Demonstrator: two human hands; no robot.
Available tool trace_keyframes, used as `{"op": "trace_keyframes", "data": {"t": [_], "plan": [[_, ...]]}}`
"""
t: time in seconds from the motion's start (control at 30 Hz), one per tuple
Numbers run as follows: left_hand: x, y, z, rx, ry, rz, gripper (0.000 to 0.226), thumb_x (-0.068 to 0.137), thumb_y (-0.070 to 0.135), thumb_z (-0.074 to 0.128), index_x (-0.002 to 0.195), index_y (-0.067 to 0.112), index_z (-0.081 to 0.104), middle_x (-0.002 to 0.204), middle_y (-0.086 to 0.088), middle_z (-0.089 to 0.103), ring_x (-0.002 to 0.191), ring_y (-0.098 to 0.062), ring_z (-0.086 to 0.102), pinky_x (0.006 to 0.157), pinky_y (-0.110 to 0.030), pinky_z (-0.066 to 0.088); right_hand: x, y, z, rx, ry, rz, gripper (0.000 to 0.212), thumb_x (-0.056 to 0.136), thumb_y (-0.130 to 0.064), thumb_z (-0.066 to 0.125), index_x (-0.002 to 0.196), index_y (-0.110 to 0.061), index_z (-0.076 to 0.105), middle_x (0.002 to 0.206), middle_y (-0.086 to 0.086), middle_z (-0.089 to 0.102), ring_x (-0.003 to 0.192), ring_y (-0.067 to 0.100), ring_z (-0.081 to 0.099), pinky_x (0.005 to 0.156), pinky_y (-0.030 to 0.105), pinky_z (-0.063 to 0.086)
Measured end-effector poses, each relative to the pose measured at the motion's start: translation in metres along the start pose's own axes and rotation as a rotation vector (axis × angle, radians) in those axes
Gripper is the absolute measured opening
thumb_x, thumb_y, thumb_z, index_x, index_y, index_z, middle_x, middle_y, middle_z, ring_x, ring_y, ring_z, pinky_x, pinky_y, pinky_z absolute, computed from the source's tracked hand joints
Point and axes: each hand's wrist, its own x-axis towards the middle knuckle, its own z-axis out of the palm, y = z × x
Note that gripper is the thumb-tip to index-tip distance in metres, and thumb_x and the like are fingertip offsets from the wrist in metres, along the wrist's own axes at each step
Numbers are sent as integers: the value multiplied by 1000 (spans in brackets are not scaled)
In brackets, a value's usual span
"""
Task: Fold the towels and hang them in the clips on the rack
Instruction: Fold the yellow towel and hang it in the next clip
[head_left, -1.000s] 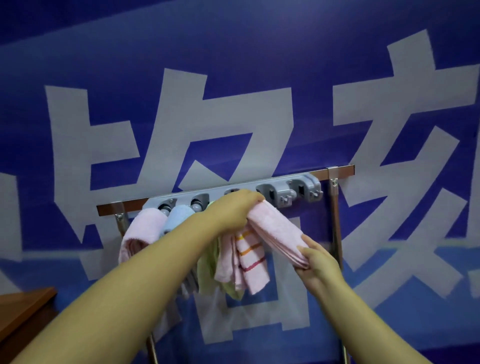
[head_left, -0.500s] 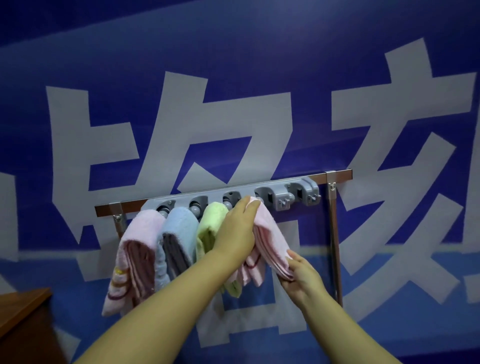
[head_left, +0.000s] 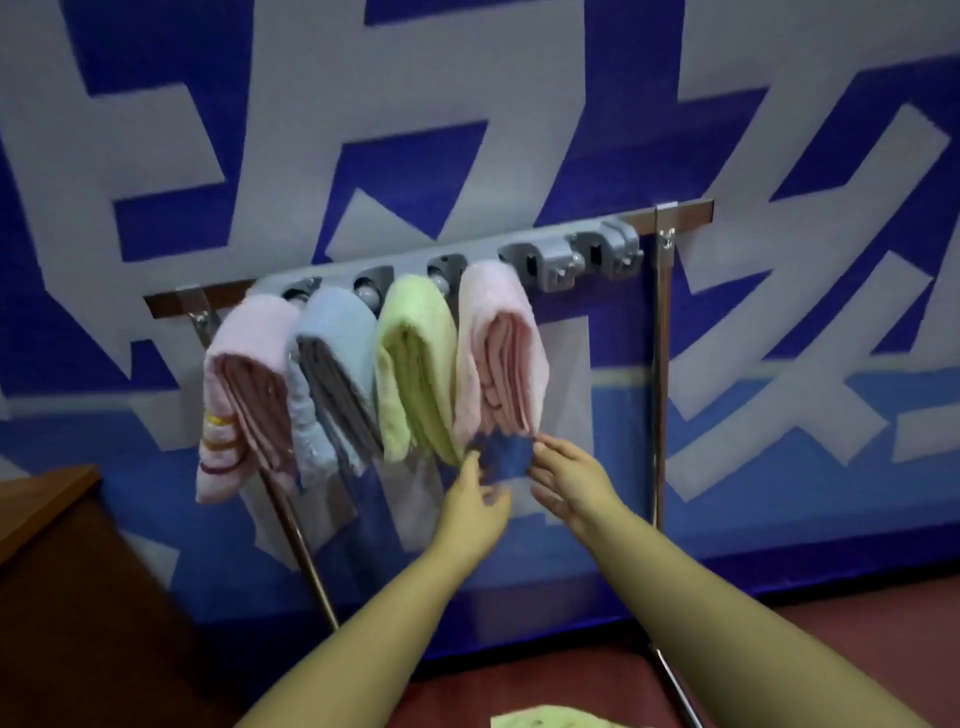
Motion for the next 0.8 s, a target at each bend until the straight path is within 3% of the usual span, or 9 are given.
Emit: {"op": "trace_keyframes", "data": {"t": [0.07,0.13,0.3,0.37,0.43,0.53,0.6,0.7,0.8], "plan": [[-20,-35,18,-8,-83,-59,65,88,10,59,144,17,27,124,-4,50,104,-23,59,87,-30,48,-2,32,-16,-59,31,27,11,94,-14,54,105,-14,58,85,3,58,77,15,56,62,23,42],[-40,-72,37,-9,-145,-123,63,87,11,61,142,17,30,123,-4,48,97,-19,58,81,-26,47,-4,69,-38,-133,62,67,5,93,-13,56,90,-17,57,75,2,54,66,11,51,57,23,38],[-89,-159,81,-9,-257,-332,60,86,11,64,138,12,35,126,-12,50,90,-20,56,75,-27,47,-4,162,-101,-322,157,220,20,90,-14,60,72,-17,54,63,3,50,53,9,45,45,17,37],[-106,-194,97,6,-310,-416,59,85,10,65,136,10,37,123,-13,51,89,-20,54,69,-20,45,-3,202,-126,-378,207,307,23,89,-14,61,69,-18,52,63,2,51,52,8,47,45,17,34],[-119,-224,111,4,-347,-498,61,80,13,69,134,9,40,123,-17,52,90,-20,53,74,-22,47,0,243,-149,-407,234,410,26,89,-13,61,67,-18,50,63,3,50,52,10,46,51,20,32],[-133,-270,133,15,-373,-614,58,82,12,68,133,7,40,120,-14,52,96,-21,53,89,-31,44,5,301,-179,-501,267,560,18,87,-17,63,73,-15,53,66,4,52,56,11,49,52,20,36],[-139,-296,147,5,-378,-694,55,85,8,65,133,6,40,122,-13,51,104,-23,52,90,-27,41,7,337,-195,-600,291,623,12,86,-20,65,87,-9,59,66,4,56,54,11,50,47,18,39],[-146,-331,169,6,-384,-792,54,85,8,65,133,5,40,124,-17,52,111,-28,53,93,-30,41,7,393,-218,-680,307,696,24,83,-23,68,96,-4,67,64,4,59,58,17,53,56,25,42],[-150,-361,189,17,-389,-835,34,84,6,64,115,13,51,100,-6,60,98,-22,57,84,-30,45,8,444,-239,-747,287,798,25,80,-24,69,94,-3,69,62,4,60,57,18,54,56,29,42]]}}
